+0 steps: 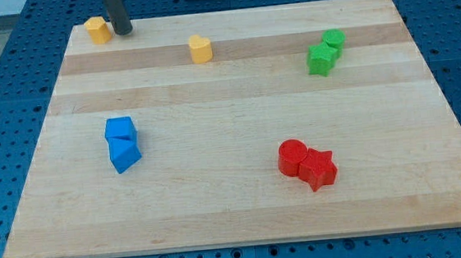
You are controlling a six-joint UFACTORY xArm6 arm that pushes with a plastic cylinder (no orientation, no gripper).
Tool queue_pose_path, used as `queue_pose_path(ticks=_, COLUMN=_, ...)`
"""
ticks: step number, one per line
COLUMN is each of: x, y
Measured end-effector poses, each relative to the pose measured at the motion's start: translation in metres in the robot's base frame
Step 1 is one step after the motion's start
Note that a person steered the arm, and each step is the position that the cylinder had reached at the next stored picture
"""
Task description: Point at the yellow heart
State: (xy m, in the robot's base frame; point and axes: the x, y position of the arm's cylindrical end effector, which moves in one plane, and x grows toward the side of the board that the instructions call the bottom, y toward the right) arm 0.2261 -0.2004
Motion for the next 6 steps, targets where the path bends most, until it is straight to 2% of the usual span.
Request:
queue_pose_path(ticks=1, x=0.016, y=0.004)
queue_pose_path(ticks=2, x=-0.005, y=0.066)
queue_pose_path(ticks=3, x=-0.001, y=0.166)
queue_pose_path(ticks=4, x=0.045, y=0.232)
queue_pose_path(ticks=5, x=0.100, y=0.232)
queue_pose_path(ticks=6, x=0.104, y=0.212)
